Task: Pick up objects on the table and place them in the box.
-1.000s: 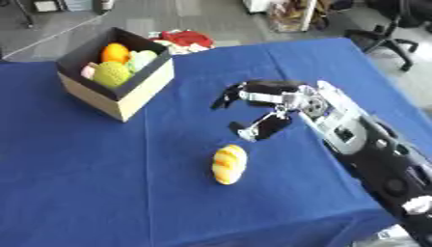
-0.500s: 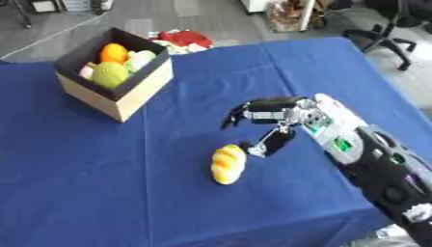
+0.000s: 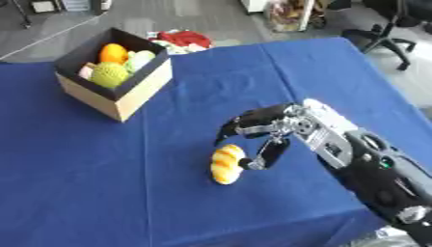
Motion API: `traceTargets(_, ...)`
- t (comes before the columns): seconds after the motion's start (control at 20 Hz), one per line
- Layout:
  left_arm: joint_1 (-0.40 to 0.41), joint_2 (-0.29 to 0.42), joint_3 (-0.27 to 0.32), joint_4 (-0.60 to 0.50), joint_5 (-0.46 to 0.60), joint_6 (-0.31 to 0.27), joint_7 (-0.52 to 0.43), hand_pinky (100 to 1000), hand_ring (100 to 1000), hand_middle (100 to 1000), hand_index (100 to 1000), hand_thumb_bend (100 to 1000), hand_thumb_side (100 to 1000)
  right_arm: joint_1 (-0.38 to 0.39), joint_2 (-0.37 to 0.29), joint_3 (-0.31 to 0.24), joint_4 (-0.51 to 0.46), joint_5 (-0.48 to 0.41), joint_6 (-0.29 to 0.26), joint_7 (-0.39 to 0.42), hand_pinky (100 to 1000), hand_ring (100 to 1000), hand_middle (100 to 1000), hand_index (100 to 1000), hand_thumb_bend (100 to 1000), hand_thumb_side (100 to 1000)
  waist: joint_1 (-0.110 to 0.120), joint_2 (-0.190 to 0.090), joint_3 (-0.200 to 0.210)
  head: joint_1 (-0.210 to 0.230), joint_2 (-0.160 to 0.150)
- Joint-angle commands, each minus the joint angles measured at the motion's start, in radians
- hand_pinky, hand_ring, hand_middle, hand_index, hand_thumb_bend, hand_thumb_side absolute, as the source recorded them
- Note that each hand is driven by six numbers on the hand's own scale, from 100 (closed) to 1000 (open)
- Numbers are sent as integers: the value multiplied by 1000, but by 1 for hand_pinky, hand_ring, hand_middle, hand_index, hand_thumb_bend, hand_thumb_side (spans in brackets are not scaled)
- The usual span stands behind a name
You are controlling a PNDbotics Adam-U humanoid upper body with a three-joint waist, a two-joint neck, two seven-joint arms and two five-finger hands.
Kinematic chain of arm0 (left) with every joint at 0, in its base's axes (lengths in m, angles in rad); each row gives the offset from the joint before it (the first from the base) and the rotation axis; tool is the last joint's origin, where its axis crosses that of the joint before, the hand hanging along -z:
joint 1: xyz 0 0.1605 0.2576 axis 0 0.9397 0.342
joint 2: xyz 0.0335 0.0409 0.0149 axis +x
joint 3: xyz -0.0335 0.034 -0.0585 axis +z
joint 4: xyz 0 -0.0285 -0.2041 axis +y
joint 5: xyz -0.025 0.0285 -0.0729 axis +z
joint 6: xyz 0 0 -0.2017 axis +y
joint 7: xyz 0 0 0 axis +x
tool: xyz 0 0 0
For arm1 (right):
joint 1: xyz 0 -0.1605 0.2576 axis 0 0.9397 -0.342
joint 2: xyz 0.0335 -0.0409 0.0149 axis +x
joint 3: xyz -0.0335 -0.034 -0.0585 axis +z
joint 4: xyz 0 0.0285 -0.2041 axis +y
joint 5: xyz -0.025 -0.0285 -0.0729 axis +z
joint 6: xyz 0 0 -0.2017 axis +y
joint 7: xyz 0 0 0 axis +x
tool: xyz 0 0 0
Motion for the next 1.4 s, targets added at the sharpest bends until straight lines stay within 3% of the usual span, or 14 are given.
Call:
traceTargets(0.05,-11,16,5,-19,0,-2,-2,786,663,639,844,442,499,-20,-17,10,-27,23,-22,27,965,912,884,907,244,100,-12,-8,1,-7,4)
traceTargets(0.3,-12,15,4,-20,0,-2,-3,786,664,640,844,440,500,-36,-4,30,-25,104,-56,18,954,907,878,879,242,100,-10,-8,3,-10,4)
traceTargets(0.55,-13,14,3,-20,1,-1,-2,786,665,640,845,439,501,-47,18,35,2,214,-79,-48,937,889,854,853,225,100,-9,-9,3,-13,4)
traceTargets(1.0,-15,13,3,-20,2,-1,-2,785,666,641,845,437,502,-50,35,51,52,300,-118,-72,927,889,852,894,233,100,-9,-10,5,-18,4)
traceTargets(1.1,-16,13,3,-20,2,0,-2,785,666,641,846,436,502,-51,36,51,56,315,-120,-80,920,878,840,867,230,100,-9,-11,5,-19,4)
traceTargets(1.2,-15,13,3,-21,3,0,-2,785,666,641,845,435,503,-54,38,49,59,332,-117,-107,894,830,788,774,237,100,-9,-11,5,-19,4)
traceTargets(1.3,-15,12,3,-21,3,0,-1,785,666,641,846,433,504,-58,40,43,58,353,-108,-163,868,786,719,689,240,100,-9,-11,6,-19,4)
traceTargets(1.4,-15,12,4,-21,3,1,0,785,667,641,846,432,505,-62,42,38,59,371,-97,-233,833,714,595,562,241,100,-9,-11,6,-18,4)
